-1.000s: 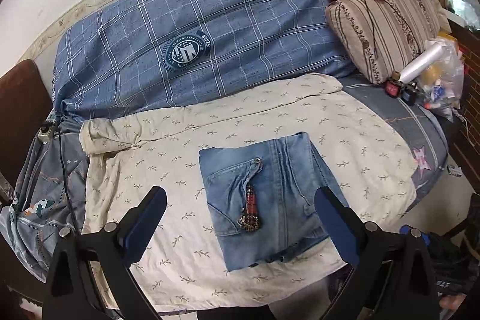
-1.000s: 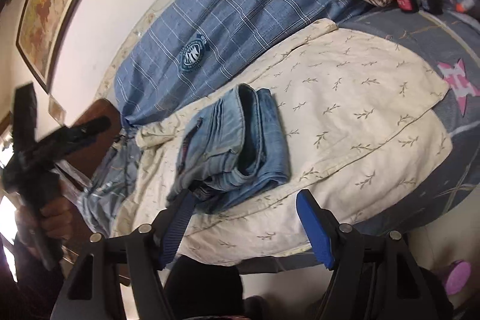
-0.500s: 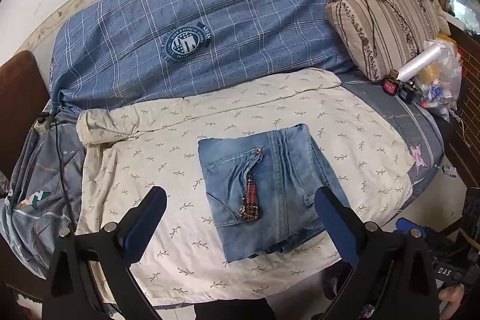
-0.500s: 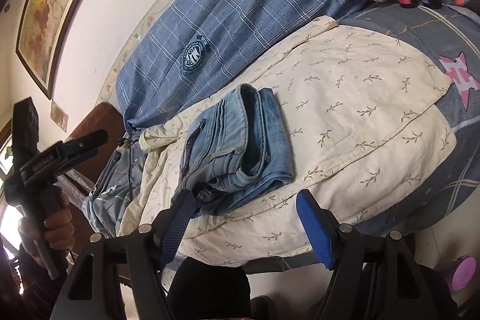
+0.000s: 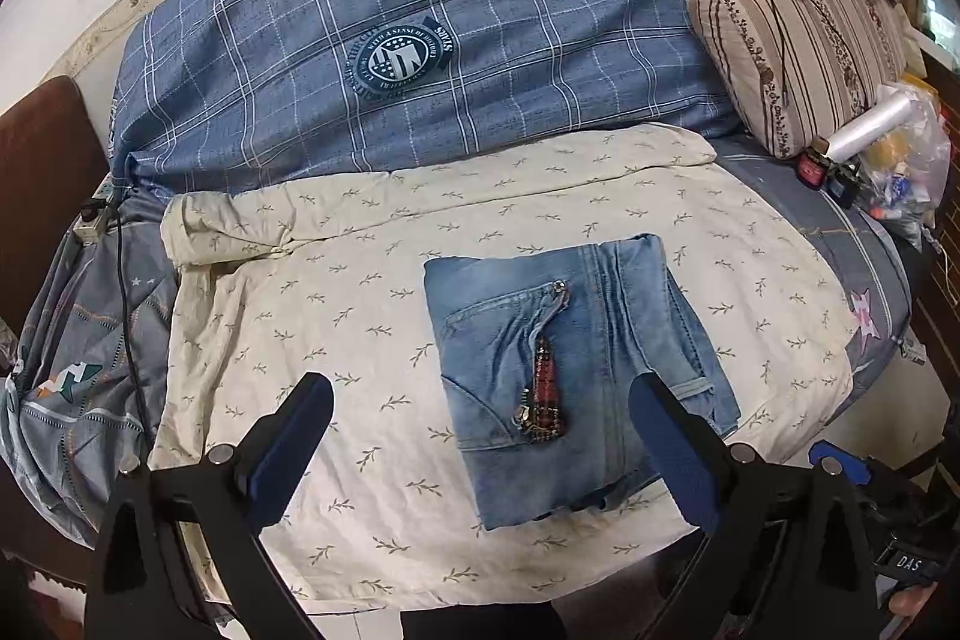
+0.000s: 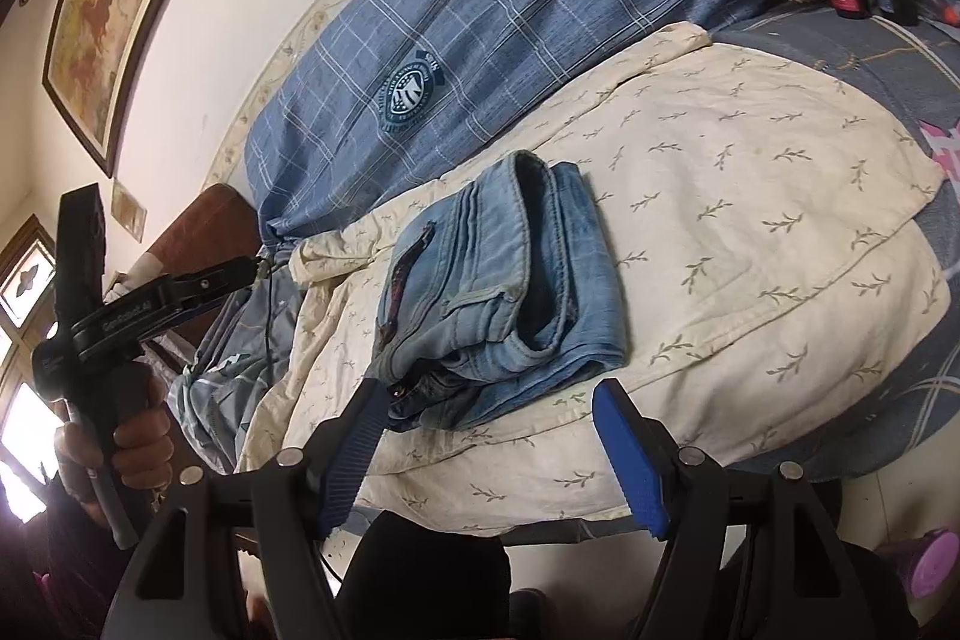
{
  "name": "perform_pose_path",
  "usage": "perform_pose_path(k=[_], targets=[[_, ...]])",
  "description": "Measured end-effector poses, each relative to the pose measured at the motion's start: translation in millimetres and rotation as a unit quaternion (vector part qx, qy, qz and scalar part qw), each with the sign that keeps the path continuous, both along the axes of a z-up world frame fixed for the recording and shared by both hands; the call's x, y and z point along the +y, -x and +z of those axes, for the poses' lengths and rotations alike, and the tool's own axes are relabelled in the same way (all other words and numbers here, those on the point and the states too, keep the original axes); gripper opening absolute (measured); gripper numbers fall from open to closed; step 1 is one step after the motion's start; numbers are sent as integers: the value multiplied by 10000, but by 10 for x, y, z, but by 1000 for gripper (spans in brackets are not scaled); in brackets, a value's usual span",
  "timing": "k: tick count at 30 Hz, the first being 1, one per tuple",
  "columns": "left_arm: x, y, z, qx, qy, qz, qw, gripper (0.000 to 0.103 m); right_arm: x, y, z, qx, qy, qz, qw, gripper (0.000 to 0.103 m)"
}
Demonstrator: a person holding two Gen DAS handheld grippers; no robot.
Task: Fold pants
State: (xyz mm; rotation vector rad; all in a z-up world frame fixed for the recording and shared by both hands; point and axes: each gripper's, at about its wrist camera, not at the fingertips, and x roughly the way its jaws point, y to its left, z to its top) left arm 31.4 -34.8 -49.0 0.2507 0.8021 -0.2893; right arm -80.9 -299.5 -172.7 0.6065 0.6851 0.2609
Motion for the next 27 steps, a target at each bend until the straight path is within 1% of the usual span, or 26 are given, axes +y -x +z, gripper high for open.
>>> perform_pose_path(k=[9, 14, 18, 23, 25, 27], targets=[[31, -47, -9, -4, -5, 23, 10000, 99, -47, 9, -8, -48, -239, -52, 9997, 74], [72, -155, -81, 50, -6, 117, 9999, 99, -79, -17, -10, -59, -347, -91, 9993, 74], [171, -300, -197, 193, -4, 286, 9994, 99, -102, -79, -23, -28, -382, -110, 9992, 74], [306, -452, -379, 297, -56, 457, 9985, 99, -217, -193, -102, 176, -465, -286, 9984, 75], [349, -498, -454, 344, -83, 484, 9982, 99, -288, -236, -102, 127, -639, -331, 9973, 77], [403, -536, -530, 394, -100, 508, 9979, 99, -370, -307, -87, 74, -671, -449, 9967, 79]])
